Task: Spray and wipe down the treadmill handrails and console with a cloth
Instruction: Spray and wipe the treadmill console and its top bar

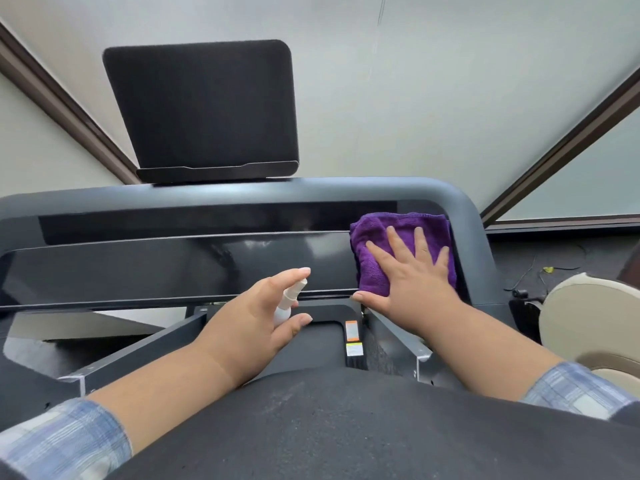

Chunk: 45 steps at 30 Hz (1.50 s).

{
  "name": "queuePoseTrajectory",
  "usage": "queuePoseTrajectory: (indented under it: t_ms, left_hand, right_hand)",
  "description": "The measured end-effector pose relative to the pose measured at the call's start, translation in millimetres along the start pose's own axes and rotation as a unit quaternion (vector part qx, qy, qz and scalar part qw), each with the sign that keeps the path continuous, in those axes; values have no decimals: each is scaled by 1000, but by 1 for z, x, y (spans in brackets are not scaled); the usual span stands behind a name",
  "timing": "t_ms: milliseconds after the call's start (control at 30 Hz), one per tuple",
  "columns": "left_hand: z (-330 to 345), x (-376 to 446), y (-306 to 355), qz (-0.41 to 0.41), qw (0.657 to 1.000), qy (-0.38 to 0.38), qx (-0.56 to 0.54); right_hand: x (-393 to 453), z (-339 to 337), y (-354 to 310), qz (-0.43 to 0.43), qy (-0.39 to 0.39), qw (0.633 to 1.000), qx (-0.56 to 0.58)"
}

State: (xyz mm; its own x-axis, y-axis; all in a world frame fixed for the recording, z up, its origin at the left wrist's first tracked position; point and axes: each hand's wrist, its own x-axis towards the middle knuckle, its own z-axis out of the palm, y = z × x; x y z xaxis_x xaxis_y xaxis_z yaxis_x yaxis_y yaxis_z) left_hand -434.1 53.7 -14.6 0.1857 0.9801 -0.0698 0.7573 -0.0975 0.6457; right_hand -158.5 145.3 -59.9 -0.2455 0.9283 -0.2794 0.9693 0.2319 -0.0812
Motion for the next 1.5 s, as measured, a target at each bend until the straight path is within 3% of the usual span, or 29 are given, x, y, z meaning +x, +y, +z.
queuePoseTrajectory:
  t_ms: [300, 633, 767, 867, 1033, 1500]
  left_hand:
    - [1, -1, 5, 8, 1000, 14, -9]
    - [5, 5, 2, 4, 1000, 16, -24]
    - [5, -5, -10, -17, 998, 25, -46]
    - [6, -10, -14, -33, 997, 30, -61]
    - [2, -16, -26, -47, 997, 37, -56]
    - [-46, -49, -72, -70, 994, 65, -53]
  right_hand:
    - [15, 5, -59, -29, -14, 999, 17]
    - [1, -17, 5, 6, -34, 999, 9]
    - [16, -31, 9, -5, 27, 999, 23]
    - [14, -18, 3, -16, 16, 999, -27]
    - [20, -5, -30, -16, 5, 998, -56]
    - [53, 6, -181, -178, -28, 980, -84]
